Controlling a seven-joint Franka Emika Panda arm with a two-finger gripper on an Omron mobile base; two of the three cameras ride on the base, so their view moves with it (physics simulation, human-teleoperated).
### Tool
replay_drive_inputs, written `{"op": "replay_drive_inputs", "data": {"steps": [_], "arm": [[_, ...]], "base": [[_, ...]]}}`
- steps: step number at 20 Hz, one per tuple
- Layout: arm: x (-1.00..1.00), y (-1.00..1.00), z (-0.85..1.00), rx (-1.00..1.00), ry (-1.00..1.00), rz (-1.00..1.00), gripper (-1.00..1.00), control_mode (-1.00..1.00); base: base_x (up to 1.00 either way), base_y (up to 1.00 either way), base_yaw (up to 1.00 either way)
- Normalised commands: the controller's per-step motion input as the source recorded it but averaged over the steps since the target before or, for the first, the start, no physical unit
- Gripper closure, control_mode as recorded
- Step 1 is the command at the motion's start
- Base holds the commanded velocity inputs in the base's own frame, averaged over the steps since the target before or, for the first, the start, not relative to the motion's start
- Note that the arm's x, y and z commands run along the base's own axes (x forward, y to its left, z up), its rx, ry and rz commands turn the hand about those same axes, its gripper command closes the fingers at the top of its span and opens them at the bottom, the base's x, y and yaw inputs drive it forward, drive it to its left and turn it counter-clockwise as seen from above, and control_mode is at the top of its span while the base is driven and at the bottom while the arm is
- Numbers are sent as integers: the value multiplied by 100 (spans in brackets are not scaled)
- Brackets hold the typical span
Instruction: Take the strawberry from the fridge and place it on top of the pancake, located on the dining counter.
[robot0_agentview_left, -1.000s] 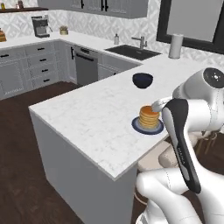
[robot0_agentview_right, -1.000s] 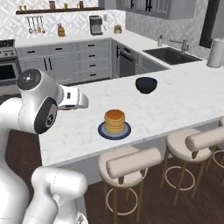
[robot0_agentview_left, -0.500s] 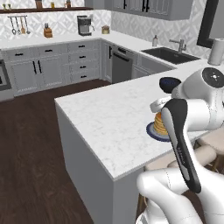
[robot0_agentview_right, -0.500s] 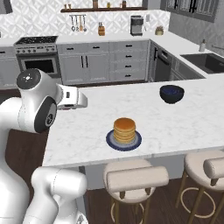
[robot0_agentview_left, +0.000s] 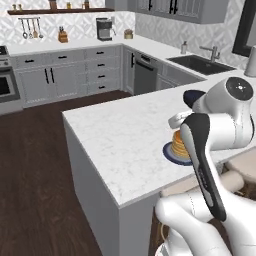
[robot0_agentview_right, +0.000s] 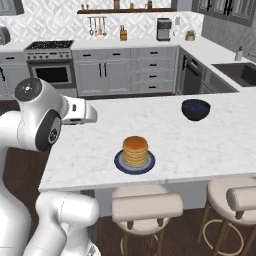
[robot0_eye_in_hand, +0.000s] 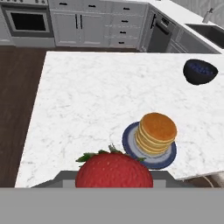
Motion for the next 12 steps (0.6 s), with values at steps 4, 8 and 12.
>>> {"op": "replay_drive_inputs", "data": {"steps": [4, 8, 12], "arm": [[0, 0, 0, 0, 0, 0, 100, 100], [25, -11, -5, 0, 4, 0, 100, -100], [100, -22, -53, 0, 34, -3, 100, -100]], "base": [[16, -70, 2], [67, -37, 0], [0, 0, 0]]}}
